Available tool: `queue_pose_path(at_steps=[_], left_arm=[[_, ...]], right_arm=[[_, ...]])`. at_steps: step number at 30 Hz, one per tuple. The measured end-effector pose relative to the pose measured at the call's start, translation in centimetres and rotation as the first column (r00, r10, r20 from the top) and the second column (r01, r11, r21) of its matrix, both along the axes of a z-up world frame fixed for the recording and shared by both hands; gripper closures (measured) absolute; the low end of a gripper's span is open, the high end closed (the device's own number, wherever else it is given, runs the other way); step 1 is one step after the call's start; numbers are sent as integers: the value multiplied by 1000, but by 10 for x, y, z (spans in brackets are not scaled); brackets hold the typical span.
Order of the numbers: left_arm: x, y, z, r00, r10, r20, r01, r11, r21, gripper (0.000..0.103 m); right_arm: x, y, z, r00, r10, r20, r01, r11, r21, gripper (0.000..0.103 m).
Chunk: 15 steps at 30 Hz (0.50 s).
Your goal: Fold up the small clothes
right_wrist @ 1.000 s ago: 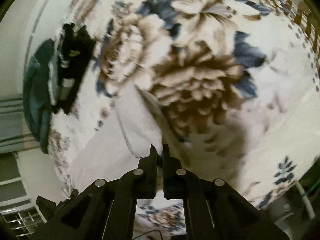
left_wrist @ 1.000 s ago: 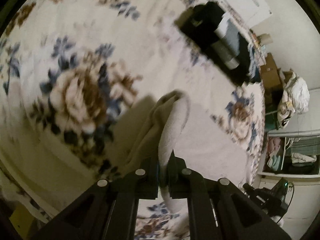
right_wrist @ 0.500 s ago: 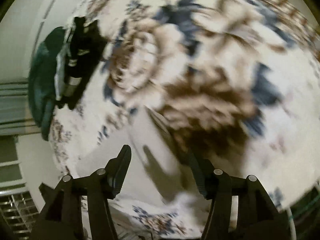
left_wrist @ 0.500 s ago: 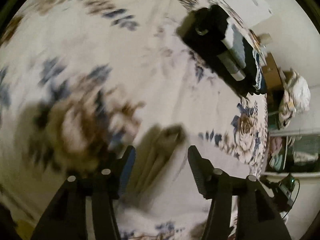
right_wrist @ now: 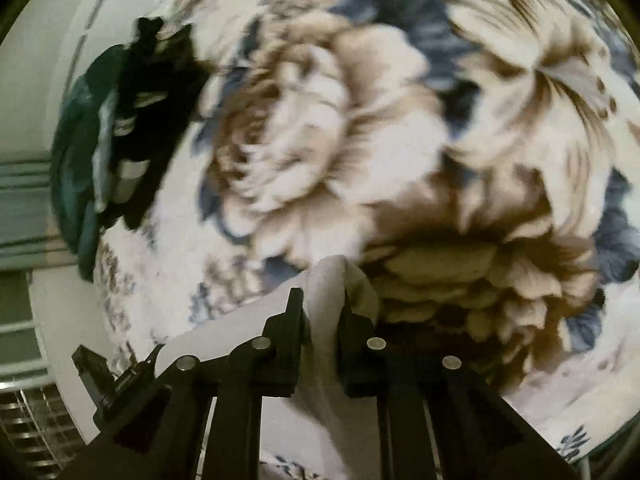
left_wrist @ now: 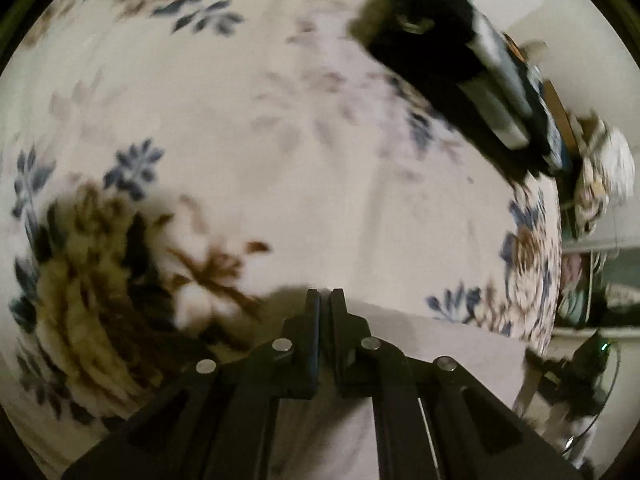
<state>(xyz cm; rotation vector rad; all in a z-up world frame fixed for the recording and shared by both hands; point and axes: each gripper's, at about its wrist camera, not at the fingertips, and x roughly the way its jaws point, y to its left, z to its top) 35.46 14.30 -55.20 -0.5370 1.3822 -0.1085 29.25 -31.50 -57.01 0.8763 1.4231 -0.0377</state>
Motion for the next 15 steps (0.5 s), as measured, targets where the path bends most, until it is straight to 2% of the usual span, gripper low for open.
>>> queue_pose_path(at_steps=[1,2,3,4,5,6,7,8,10,13,15], left_arm=[[1,3,-1,1000,4,-4,-4,1000,-7,100],[1,8,1,1000,3,-5,-3,999,-49,100],[0,12,5,1000,6,-6,-6,997,-83,98],[-2,16,10,1000,5,2,-5,992,-123,98],[-8,22,16,1000,1,17,1,989,-145,91],[-14,25,21,1000,-3,25,7,989,-146,71],[-23,29,24,999,-5,36,11,985,-172,58],[-29,31,24,999,0,43,8,981,-195,37],[-42,34,18,999,12,40,-2,968,-249,35],[-51,21,-6,1000,-7,-11,3,948,-319,35],[-49,7,-17,999,-29,-32,17,949,-314,35]], right_arm=[[1,2,-4,1000,11,-15,-11,1000,-8,88],[3,4,-7,999,25,-20,-25,1000,-4,86],[5,3,-6,999,34,-17,-34,999,7,81],[6,2,-4,999,42,-15,-42,999,27,75],[7,-4,-1,999,48,-11,-47,997,61,60],[5,-10,2,999,42,-3,-42,996,79,44],[2,-15,5,999,37,4,-38,995,91,36],[-2,-21,7,999,37,12,-38,994,100,32],[-11,-28,3,998,69,10,-70,987,148,32],[-23,-23,-13,993,116,-19,-109,967,231,31],[-27,-12,-29,988,152,-31,-136,946,295,31]])
